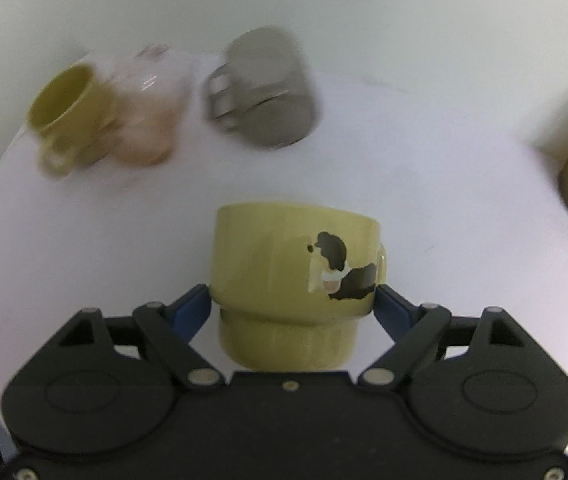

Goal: Flip cup upright

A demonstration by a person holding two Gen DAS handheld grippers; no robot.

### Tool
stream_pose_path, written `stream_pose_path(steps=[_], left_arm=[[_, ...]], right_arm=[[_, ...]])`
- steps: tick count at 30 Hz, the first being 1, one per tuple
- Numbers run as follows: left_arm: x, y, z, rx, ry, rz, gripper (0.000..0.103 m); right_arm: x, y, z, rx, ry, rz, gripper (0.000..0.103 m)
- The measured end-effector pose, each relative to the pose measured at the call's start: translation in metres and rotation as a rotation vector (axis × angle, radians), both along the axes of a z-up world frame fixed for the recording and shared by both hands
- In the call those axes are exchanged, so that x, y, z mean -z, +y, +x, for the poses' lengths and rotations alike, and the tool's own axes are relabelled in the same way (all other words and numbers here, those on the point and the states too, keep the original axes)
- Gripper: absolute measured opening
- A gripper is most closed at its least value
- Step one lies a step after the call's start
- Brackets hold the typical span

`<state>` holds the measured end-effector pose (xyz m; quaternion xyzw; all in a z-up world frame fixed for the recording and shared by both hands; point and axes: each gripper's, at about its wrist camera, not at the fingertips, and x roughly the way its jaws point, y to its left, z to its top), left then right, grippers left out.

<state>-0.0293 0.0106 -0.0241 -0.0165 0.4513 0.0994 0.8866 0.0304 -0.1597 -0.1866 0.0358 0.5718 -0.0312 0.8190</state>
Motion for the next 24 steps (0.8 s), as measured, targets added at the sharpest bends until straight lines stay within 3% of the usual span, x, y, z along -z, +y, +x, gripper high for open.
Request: stream_pose_path(steps=[4, 6, 9, 14, 19, 24], left_arm=[[0.014, 0.01, 0.002, 0.018, 0.014, 0.011, 0.103], [0.021, 0.012, 0.003, 0.03, 0.023, 0.015, 0.103], [0.037, 0.013, 0.005, 0.069, 0.039, 0.008, 0.103], [0.059, 0.004, 0.007, 0.152, 0.064, -0.031, 0.103], [0.087, -0.021, 0.013, 0.252, 0.102, -0.085, 0.103], [0.11, -0.06, 0.009, 0.397, 0.107, -0.05, 0.103]], right_arm=[[-0.006, 0.041, -0.011, -0.036, 0.086, 0.071, 0.086], [-0.015, 0.036, -0.01, -0.015, 0.127, 0.152, 0.085], [-0.037, 0.035, -0.015, -0.009, 0.087, 0.191, 0.086], [-0.078, 0.007, -0.026, 0.019, -0.016, 0.161, 0.086], [-0.098, -0.026, -0.049, 0.048, -0.084, 0.091, 0.086], [-0.104, -0.055, -0.082, 0.111, -0.086, 0.035, 0.087]])
